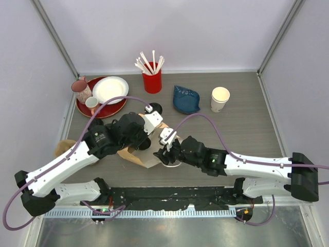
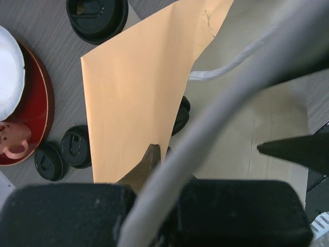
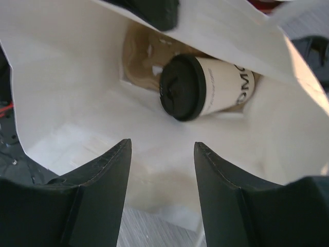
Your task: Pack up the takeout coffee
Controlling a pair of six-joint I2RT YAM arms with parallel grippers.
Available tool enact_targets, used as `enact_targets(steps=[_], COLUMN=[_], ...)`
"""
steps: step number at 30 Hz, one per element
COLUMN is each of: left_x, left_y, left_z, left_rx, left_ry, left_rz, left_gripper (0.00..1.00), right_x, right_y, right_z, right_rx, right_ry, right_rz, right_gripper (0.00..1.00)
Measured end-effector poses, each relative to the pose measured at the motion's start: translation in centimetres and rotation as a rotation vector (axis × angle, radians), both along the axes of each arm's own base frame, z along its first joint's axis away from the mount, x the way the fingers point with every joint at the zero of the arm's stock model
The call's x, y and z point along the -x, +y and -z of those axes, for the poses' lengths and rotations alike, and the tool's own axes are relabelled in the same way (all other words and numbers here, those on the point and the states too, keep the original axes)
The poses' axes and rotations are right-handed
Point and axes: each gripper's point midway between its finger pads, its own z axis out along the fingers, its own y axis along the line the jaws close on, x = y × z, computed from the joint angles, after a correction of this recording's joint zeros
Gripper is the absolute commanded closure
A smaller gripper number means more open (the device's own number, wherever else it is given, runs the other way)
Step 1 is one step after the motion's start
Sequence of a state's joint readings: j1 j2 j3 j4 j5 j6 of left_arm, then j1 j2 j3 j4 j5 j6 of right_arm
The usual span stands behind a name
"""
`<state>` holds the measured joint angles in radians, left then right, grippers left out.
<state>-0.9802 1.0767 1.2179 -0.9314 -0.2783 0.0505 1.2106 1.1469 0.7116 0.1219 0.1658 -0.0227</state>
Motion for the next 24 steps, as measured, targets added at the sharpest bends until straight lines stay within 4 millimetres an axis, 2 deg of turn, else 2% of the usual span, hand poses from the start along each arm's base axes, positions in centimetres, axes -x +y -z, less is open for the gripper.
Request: enact_targets(steps=[2,4,8,11,14,19,24], left_x=[-0.2,-0.2,0.0,-0.1,-0.3,-0.5,-0.8], left_y=[0.1,0.1,-0.2,-0.3,-0.2,-0.1,0.4], left_z=[-0.2,-0.2,-0.3,-0.9,-1.6,-1.8,-2.0], left_rx=[0.015,0.026,0.050,0.079,0.107,0.123,0.117], left_ry=[0.004,0.012,0.028,0.036,0.035,0.043,0.037], left_rz=[-0.021,-0.035,-0.048,-0.071,-0.090,-0.107,-0.129], left_gripper=[1.00,1.00,1.00,1.00,1.00,1.00,1.00], right_x=[0.1,0.1,-0.5,-1.6,-2.9,-4.6,-5.4], right_y=[1.2,2.1,3.9,4.9,5.0,4.6,4.9], right_z=[-0.8,-0.5,1.4,2.7,3.5,4.4,5.7], right_rx=[-0.035,-0.039,0.004,0.046,0.074,0.106,0.153], right_ry=[-0.010,-0.012,-0.002,-0.001,-0.011,-0.018,-0.011], right_rz=[-0.015,-0.024,-0.030,0.012,0.069,0.138,0.173], right_gripper=[0.41,0.41,0.37,0.33,0.31,0.31,0.33])
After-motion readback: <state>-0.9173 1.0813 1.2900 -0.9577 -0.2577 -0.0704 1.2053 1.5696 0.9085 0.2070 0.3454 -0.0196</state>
